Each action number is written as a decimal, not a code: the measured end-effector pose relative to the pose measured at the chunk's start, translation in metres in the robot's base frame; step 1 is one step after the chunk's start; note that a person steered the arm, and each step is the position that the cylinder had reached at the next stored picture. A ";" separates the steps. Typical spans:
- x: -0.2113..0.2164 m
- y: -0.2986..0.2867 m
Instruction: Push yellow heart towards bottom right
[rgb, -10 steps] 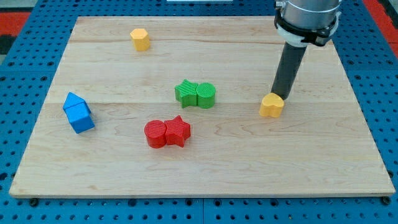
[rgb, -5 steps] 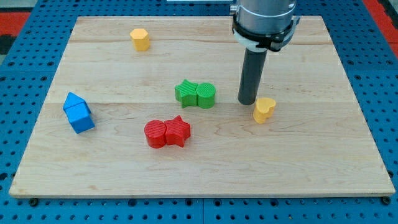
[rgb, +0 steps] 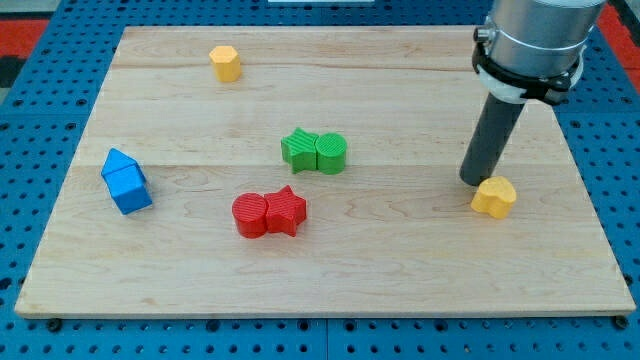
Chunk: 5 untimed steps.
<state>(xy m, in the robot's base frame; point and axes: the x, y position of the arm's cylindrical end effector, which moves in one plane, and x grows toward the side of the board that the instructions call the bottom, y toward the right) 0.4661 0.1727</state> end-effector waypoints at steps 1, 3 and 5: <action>0.005 0.017; 0.051 0.019; 0.012 -0.001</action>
